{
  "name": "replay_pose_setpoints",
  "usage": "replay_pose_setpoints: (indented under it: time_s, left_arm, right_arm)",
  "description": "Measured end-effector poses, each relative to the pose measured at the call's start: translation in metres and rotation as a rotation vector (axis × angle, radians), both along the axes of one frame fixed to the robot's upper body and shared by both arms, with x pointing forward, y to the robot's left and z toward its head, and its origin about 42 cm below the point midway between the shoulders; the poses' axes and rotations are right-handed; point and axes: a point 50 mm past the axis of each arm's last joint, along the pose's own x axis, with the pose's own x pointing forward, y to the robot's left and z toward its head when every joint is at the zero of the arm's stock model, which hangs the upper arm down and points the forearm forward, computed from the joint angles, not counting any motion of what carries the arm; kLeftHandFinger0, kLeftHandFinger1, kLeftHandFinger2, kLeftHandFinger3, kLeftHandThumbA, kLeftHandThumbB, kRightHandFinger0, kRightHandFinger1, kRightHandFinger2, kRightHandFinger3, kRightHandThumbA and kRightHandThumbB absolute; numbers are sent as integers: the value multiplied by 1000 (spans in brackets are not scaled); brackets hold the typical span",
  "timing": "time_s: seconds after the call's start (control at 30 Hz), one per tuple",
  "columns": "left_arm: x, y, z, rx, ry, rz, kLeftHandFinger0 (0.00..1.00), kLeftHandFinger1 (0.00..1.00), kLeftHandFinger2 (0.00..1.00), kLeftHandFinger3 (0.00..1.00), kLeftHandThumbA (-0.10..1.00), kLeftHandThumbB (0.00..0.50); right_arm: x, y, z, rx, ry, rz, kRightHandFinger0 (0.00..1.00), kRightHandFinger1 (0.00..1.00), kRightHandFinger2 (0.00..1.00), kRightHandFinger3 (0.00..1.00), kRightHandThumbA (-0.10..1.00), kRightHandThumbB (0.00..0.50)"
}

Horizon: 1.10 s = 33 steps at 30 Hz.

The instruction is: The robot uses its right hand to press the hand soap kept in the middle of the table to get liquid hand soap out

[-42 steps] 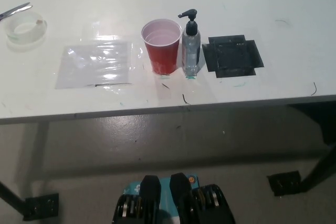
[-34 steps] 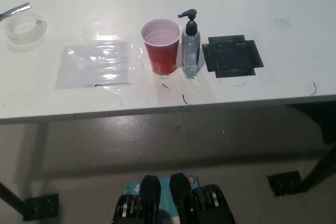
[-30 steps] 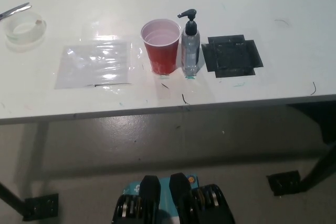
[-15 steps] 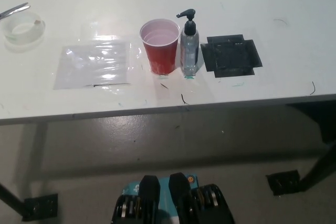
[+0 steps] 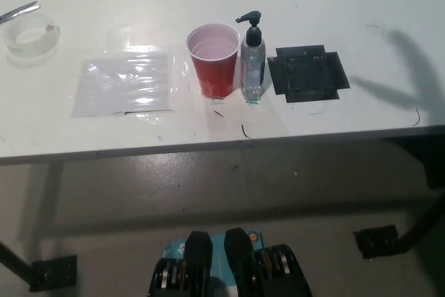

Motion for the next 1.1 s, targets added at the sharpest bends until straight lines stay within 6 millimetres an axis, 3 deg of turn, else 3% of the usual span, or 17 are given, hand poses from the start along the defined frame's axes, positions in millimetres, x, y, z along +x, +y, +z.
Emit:
replay_pose_setpoints:
  time_s: [0.1,0.3,0.43,0.6,0.7,0.77,0.87,0.9,1.1]
  left_arm:
    - [1,-1,0,0,0,-2,812,863,859,911,518,0]
    - [0,-1,0,2,4,-3,796,857,860,922,553,4]
    - [0,-1,-1,3,4,-5,760,827,829,888,563,12]
    - [0,-1,0,5,3,-6,795,842,843,904,568,4]
    - [-1,-1,0,5,4,-5,790,840,841,901,597,14]
    - [-2,-1,0,5,6,-4,782,840,842,898,601,35]
    - [-2,-1,0,5,6,-4,759,821,822,882,614,40]
    - [-2,-1,-1,4,7,-3,771,827,836,892,638,29]
    - [-2,-1,-1,1,12,5,756,811,827,882,666,75]
  right_arm:
    - [6,34,-2,-62,14,55,1000,1000,1000,1000,1000,359]
    - [16,64,-27,-182,51,86,1000,1000,1000,1000,1000,451]
    - [23,68,-37,-249,58,77,1000,1000,1000,1000,1000,467]
    - [28,67,-43,-285,61,72,1000,1000,1000,1000,1000,493]
    - [29,67,-45,-300,63,76,1000,1000,1000,1000,1000,471]
    - [29,67,-47,-306,62,81,1000,1000,1000,1000,1000,421]
    - [29,65,-54,-311,72,85,1000,1000,1000,1000,1000,442]
    - [30,64,-58,-310,81,85,1000,1000,1000,1000,1000,498]
    - [29,68,-87,-342,139,88,1000,1000,1000,1000,1000,500]
